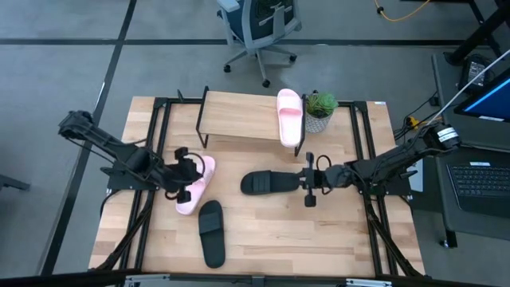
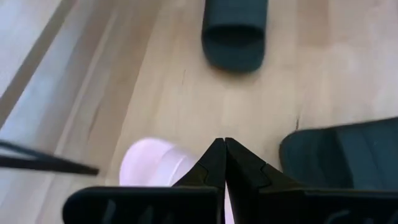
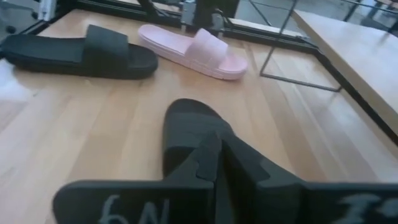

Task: Pick and place slides into the shelf
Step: Put the pink slides on the shelf

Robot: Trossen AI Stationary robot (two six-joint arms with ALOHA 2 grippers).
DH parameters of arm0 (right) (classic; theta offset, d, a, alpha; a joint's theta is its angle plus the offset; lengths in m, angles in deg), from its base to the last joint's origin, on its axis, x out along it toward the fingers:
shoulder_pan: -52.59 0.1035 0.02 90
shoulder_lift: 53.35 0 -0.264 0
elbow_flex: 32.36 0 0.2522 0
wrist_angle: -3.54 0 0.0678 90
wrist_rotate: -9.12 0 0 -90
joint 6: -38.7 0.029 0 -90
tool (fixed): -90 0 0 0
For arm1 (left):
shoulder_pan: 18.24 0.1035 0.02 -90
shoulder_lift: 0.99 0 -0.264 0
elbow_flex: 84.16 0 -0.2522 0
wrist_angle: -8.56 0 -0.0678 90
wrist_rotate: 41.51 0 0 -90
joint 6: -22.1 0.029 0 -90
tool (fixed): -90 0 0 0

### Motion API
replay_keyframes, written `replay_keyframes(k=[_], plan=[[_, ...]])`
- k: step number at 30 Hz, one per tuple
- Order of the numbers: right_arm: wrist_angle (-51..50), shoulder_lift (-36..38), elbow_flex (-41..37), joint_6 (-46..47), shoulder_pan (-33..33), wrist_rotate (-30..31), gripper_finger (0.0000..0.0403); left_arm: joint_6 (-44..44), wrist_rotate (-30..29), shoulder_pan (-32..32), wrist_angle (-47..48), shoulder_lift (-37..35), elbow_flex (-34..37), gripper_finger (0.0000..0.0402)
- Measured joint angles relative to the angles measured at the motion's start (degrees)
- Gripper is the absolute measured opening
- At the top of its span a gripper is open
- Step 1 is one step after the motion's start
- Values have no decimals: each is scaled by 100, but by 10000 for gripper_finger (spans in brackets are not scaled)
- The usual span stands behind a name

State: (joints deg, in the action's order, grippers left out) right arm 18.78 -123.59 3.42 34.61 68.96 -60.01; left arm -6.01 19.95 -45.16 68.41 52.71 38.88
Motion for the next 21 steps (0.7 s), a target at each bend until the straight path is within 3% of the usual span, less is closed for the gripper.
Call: replay_keyframes(k=[10, 21], plan=[[-2, 0, 0, 50, -214, 0, 22, -332, 7, -444, 516, 871, -309, 0], [-5, -2, 0, -227, -272, -2, 22, -331, 103, -472, 600, 1125, -310, 0]])
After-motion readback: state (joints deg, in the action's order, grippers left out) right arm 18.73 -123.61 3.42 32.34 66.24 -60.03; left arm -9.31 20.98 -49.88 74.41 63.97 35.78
